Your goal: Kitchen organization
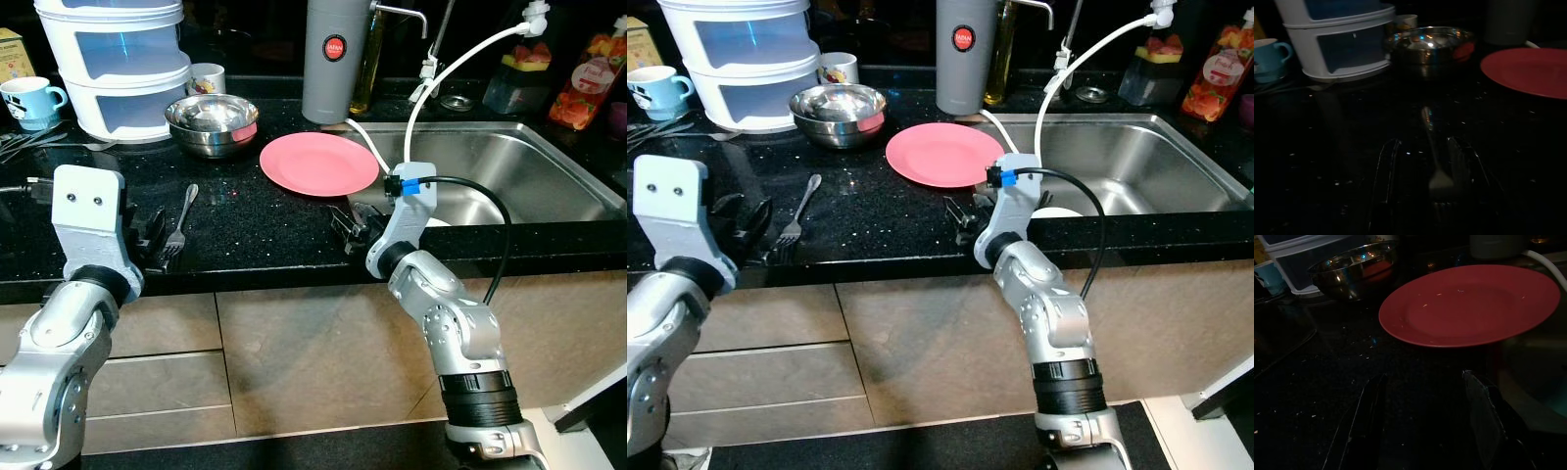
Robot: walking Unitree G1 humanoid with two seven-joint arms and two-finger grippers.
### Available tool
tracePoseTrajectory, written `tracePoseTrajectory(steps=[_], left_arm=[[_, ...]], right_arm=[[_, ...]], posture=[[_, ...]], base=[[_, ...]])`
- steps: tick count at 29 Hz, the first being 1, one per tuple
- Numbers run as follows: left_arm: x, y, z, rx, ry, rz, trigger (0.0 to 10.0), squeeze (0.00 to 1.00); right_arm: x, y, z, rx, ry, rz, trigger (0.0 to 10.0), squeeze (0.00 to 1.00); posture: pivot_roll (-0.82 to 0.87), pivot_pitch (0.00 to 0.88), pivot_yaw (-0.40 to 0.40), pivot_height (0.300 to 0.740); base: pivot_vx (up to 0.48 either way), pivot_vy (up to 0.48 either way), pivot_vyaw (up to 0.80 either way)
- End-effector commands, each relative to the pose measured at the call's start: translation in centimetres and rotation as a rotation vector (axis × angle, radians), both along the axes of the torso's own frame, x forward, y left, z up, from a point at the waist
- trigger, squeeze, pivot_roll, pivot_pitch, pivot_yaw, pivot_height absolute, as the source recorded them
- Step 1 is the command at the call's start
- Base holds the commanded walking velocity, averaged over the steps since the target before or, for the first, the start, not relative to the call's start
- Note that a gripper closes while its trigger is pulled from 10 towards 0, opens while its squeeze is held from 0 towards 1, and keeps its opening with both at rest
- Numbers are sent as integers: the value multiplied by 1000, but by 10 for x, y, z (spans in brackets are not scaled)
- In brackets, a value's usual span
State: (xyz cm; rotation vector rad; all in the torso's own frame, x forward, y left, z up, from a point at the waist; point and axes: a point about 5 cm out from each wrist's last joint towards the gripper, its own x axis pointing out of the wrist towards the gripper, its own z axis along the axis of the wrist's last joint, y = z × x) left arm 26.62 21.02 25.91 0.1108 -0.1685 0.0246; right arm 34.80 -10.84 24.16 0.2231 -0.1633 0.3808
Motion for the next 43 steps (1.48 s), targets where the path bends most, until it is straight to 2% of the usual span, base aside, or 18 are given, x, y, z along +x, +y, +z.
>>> tracePoseTrajectory(steps=[1, 10, 18, 32, 35, 39, 43], left_arm=[[-2, 3, 5, -10, -19, 29, 10000, 0], [-7, 17, 7, -45, -43, 123, 10000, 0], [-8, 18, 8, -44, -39, 127, 10000, 0], [-8, 13, 10, -43, -60, 107, 10000, 0], [-8, 12, 9, -26, -34, 113, 10000, 0], [-8, 12, 5, 33, 48, 133, 10000, 0], [-6, 18, 4, 50, 120, 164, 10000, 0]], right_arm=[[2, -2, -1, -6, 9, -3, 10000, 0], [3, 2, 0, -14, 7, 31, 10000, 0], [4, 4, 0, -17, 7, 42, 10000, 0], [4, 0, 0, -19, 10, 46, 10000, 0], [4, 0, -1, -22, 10, 50, 10000, 0], [4, 0, -1, -36, 7, 63, 10000, 0], [5, 1, 3, -99, -8, 144, 10000, 0]], posture=[[8, 87, -54, 740], [13, 88, -65, 740], [18, 90, -63, 740], [15, 91, -59, 740], [17, 86, -54, 740], [18, 84, -54, 740], [20, 81, -54, 740]], base=[[0, 0, 0], [198, 0, 0], [369, 0, 0], [0, 0, 0], [0, 0, 0], [0, 0, 0], [0, 0, 0]])
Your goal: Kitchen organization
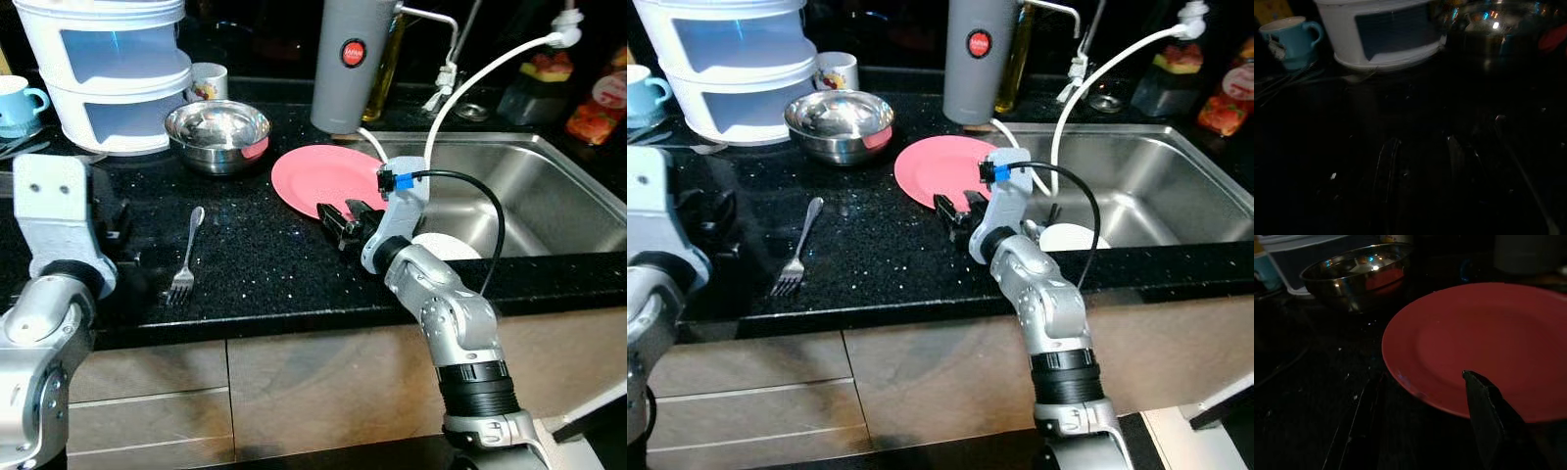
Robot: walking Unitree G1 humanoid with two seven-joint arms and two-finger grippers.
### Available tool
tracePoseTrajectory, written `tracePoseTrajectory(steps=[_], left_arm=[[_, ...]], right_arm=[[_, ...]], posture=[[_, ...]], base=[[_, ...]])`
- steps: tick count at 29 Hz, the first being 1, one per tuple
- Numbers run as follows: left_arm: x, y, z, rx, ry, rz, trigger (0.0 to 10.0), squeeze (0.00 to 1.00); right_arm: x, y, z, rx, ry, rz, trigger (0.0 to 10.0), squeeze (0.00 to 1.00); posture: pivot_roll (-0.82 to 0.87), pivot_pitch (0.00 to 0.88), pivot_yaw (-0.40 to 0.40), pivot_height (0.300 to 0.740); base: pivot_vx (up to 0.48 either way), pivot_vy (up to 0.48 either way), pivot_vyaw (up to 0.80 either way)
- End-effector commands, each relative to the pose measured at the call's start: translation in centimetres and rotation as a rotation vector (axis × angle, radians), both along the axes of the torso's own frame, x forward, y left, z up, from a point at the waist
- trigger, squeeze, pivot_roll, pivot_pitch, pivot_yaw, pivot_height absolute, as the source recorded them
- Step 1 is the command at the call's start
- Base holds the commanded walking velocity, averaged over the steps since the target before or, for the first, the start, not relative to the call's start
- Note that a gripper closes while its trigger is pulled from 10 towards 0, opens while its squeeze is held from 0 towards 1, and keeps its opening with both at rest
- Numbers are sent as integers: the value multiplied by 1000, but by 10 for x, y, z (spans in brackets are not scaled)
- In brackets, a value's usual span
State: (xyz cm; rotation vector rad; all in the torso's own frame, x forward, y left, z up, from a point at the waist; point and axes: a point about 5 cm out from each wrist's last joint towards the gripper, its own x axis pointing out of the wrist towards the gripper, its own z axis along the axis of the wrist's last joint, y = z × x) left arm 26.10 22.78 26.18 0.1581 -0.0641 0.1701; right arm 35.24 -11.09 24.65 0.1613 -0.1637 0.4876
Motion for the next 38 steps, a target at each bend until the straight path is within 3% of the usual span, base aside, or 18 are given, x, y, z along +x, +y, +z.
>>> tracePoseTrajectory(steps=[1, 6, 7, 8, 9, 10, 11, 19, 25, 30, 31, 32, 38], left_arm=[[-1, 0, 1, 15, 25, 9, 10000, 0], [0, 4, -12, -68, 122, 14, 10000, 0], [2, 2, -11, -78, 123, 2, 6275, 0], [3, 1, -10, -84, 121, -5, 4980, 0], [5, -2, -8, -96, 110, -26, 1608, 0], [7, -3, -6, -104, 104, -38, 1608, 0], [11, -6, -1, -100, 85, -57, 0, 0], [35, -24, 18, -172, 47, -126, 0, 0], [40, -24, 2, -256, 202, -69, 0, 0], [43, -30, -4, -215, 248, -122, 0, 0], [43, -31, -3, -215, 243, -129, 5804, 824], [45, -33, -1, -224, 236, -135, 10000, 1000], [48, -36, 4, -240, 226, -142, 10000, 1000]], right_arm=[[1, 4, -2, -34, 17, 43, 10000, 0], [1, 6, -2, -69, 17, 77, 10000, 0], [1, 7, -2, -69, 16, 78, 10000, 0], [1, 7, -2, -69, 16, 79, 10000, 0], [1, 8, -2, -67, 14, 83, 10000, 0], [1, 8, -2, -66, 12, 86, 10000, 0], [1, 9, -1, -63, 10, 90, 10000, 0], [0, 12, 5, -64, -17, 127, 10000, 0], [1, 7, 7, -74, -18, 122, 10000, 0], [2, 6, 7, -80, -17, 121, 10000, 0], [2, 5, 7, -80, -17, 120, 10000, 0], [2, 5, 7, -81, -17, 119, 10000, 0], [3, 6, 7, -78, -19, 119, 10000, 0]], posture=[[20, 81, -54, 740], [26, 70, -60, 740], [28, 69, -62, 740], [28, 69, -62, 740], [30, 68, -61, 740], [30, 68, -61, 740], [30, 68, -61, 740], [20, 73, -51, 740], [10, 83, -33, 740], [7, 85, -33, 740], [9, 84, -34, 740], [8, 84, -34, 740], [9, 81, -34, 740]], base=[[0, 0, 0], [0, 0, 0], [0, 0, 0], [0, 0, 0], [0, 0, 0], [0, 0, 0], [0, 0, 0], [0, 0, 0], [0, 0, 0], [0, 0, 0], [0, 0, 0], [0, 0, 0], [0, 0, 0]])
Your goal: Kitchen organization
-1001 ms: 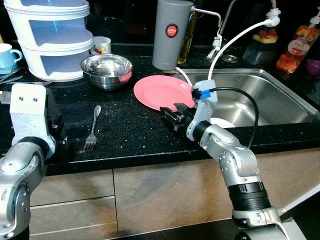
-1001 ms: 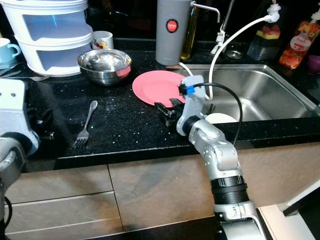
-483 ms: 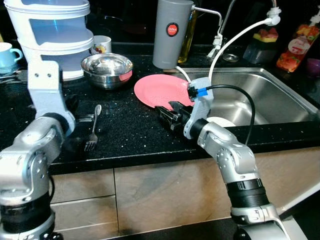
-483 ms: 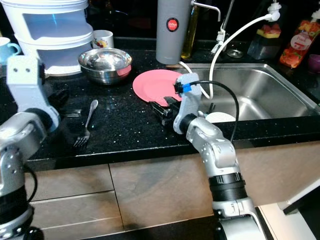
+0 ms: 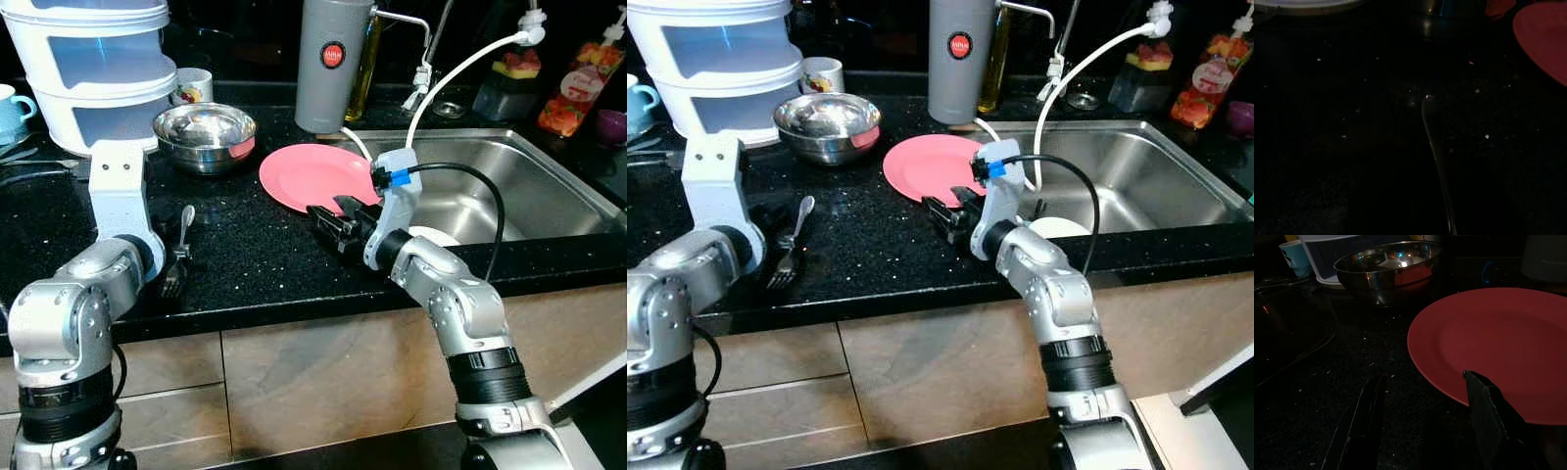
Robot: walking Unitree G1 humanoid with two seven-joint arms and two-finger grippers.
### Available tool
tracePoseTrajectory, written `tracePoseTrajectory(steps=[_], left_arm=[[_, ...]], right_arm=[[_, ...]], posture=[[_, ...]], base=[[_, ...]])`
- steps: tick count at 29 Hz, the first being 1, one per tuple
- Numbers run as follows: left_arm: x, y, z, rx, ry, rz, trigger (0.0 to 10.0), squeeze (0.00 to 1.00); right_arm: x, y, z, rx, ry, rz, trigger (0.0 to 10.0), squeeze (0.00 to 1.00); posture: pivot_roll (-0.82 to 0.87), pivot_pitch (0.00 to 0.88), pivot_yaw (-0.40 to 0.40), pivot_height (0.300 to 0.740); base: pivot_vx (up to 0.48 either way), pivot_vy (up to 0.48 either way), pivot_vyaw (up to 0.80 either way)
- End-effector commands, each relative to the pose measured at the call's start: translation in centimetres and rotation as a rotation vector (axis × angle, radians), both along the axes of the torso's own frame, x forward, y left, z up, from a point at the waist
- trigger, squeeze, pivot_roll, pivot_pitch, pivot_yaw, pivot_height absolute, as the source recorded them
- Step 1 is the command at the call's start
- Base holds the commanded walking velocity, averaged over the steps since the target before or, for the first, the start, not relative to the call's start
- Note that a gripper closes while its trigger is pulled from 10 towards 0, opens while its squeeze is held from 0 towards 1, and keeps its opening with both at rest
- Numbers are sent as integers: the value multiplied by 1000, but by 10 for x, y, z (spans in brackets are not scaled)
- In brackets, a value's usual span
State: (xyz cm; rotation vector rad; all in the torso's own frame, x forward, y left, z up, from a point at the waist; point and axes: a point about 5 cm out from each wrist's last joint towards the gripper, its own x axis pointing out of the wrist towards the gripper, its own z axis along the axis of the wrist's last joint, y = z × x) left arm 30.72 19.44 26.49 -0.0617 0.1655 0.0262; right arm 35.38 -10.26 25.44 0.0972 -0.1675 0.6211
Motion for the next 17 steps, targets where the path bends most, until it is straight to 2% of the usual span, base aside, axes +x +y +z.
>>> tracePoseTrajectory(steps=[1, 12, 17], left_arm=[[2, -2, 0, -6, 4, -9, 10000, 1000], [12, -6, -11, -50, 76, -19, 10000, 1000], [18, -10, -19, -73, 125, -57, 10000, 1000]], right_arm=[[2, -2, 0, -10, 11, -8, 10000, 0], [2, -3, 0, -9, 12, -5, 10000, 0], [1, -3, 1, -14, 10, -1, 10000, 0]], posture=[[9, 81, -34, 740], [4, 78, -24, 740], [2, 77, -19, 740]], base=[[0, 0, 0], [0, 0, 0], [0, 0, 0]])
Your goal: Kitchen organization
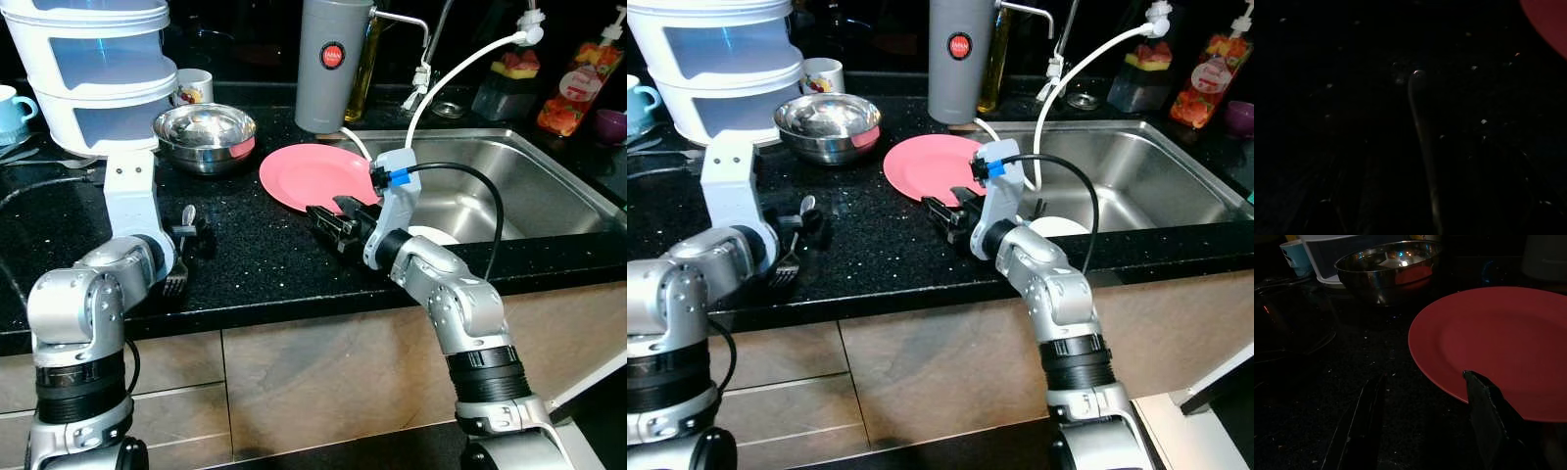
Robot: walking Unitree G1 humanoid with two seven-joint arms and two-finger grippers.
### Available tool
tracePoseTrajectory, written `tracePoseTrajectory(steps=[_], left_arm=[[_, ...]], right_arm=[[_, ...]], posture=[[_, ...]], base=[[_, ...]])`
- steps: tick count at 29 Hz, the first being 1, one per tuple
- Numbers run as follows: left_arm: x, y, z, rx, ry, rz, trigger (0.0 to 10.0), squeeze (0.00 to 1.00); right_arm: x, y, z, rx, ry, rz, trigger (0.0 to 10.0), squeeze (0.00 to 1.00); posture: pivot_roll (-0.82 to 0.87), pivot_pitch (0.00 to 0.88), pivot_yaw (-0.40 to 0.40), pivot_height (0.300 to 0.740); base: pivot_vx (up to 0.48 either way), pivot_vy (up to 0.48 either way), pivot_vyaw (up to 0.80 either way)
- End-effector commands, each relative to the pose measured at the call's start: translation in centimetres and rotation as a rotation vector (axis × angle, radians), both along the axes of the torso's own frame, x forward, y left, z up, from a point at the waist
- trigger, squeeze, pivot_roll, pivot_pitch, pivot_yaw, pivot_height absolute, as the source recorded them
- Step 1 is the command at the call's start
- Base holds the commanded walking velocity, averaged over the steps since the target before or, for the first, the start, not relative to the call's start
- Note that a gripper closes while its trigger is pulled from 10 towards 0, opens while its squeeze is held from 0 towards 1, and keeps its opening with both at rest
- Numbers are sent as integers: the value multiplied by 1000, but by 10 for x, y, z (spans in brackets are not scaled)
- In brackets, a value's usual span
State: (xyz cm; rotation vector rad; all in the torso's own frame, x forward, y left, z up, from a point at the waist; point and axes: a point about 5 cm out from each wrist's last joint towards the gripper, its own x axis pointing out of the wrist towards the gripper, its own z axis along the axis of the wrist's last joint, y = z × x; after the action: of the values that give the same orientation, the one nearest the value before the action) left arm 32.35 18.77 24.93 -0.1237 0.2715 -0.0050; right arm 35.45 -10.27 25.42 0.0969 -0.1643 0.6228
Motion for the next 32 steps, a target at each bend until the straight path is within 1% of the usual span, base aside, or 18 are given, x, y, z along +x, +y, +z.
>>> tracePoseTrajectory(steps=[1, 3, 6, 9, 10, 14, 18, 21, 22, 23, 24, 25, 27, 28, 29, 30, 31, 32], left_arm=[[4, -6, -5, 1, 36, -49, 10000, 1000], [6, -7, -8, 27, 65, -73, 10000, 1000], [7, -7, -10, 41, 77, -79, 10000, 1000], [9, -7, -16, 143, 133, -129, 10000, 1000], [9, -7, -16, 143, 133, -129, 10000, 1000], [3, -9, -30, 300, 229, -190, 10000, 1000], [-1, -9, -36, 317, 270, -197, 10000, 1000], [-3, -9, -39, 299, 296, -191, 10000, 1000], [-3, -7, -40, 298, 303, -187, 10000, 737], [-3, -7, -40, 298, 303, -187, 10000, 737], [-4, -6, -40, 293, 307, -181, 10000, 137], [-4, -4, -40, 285, 311, -176, 10000, 0], [-5, -1, -40, 250, 315, -159, 10000, 0], [-6, 0, -40, 237, 319, -156, 8667, 0], [-6, 0, -40, 237, 319, -156, 8667, 0], [-8, 1, -41, 225, 327, -152, 7216, 0], [-10, 2, -43, 218, 339, -153, 4471, 0], [-12, 3, -44, 215, 348, -155, 4471, 0]], right_arm=[[0, -3, 1, -13, 7, -2, 10000, 0], [0, -3, 1, -13, 7, -2, 10000, 0], [0, -3, 1, -13, 8, -2, 10000, 0], [-1, -4, 1, -15, 10, -2, 10000, 0], [-1, -4, 1, -15, 10, -2, 10000, 0], [-1, -4, 0, -15, 14, -1, 10000, 0], [-2, -4, 0, -15, 17, -1, 10000, 0], [-1, -4, 0, -17, 18, -1, 10000, 0], [-1, -5, -1, -19, 18, -1, 10000, 0], [-1, -5, -1, -19, 18, -1, 10000, 0], [-1, -5, -1, -20, 18, -1, 10000, 0], [-1, -5, -1, -21, 18, -1, 10000, 0], [-1, -5, -1, -25, 16, -1, 10000, 0], [-1, -5, -1, -26, 16, 0, 10000, 0], [-1, -5, -1, -26, 16, 0, 10000, 0], [-1, -5, -1, -27, 16, 0, 10000, 0], [-1, -5, -1, -28, 16, 2, 10000, 0], [-1, -5, -1, -28, 16, 3, 10000, 0]], posture=[[2, 77, -16, 740], [1, 78, -14, 740], [1, 78, -14, 740], [1, 79, -10, 740], [1, 79, -10, 740], [2, 80, -7, 740], [3, 81, -6, 740], [3, 81, -6, 740], [3, 81, -6, 740], [3, 81, -6, 740], [4, 78, -10, 740], [4, 78, -10, 740], [4, 78, -10, 740], [5, 73, -11, 740], [5, 73, -11, 740], [6, 71, -13, 740], [6, 71, -13, 740], [6, 71, -13, 740]], base=[[0, 0, 0], [0, 0, 0], [0, 0, 0], [0, 0, 0], [0, 0, 0], [0, 0, 0], [0, 0, 0], [0, 0, 0], [0, 0, 0], [0, 0, 0], [0, 0, 0], [0, 0, 0], [0, 0, 0], [0, 0, 0], [0, 0, 0], [0, 0, 0], [0, 0, 0], [0, 0, 0]])
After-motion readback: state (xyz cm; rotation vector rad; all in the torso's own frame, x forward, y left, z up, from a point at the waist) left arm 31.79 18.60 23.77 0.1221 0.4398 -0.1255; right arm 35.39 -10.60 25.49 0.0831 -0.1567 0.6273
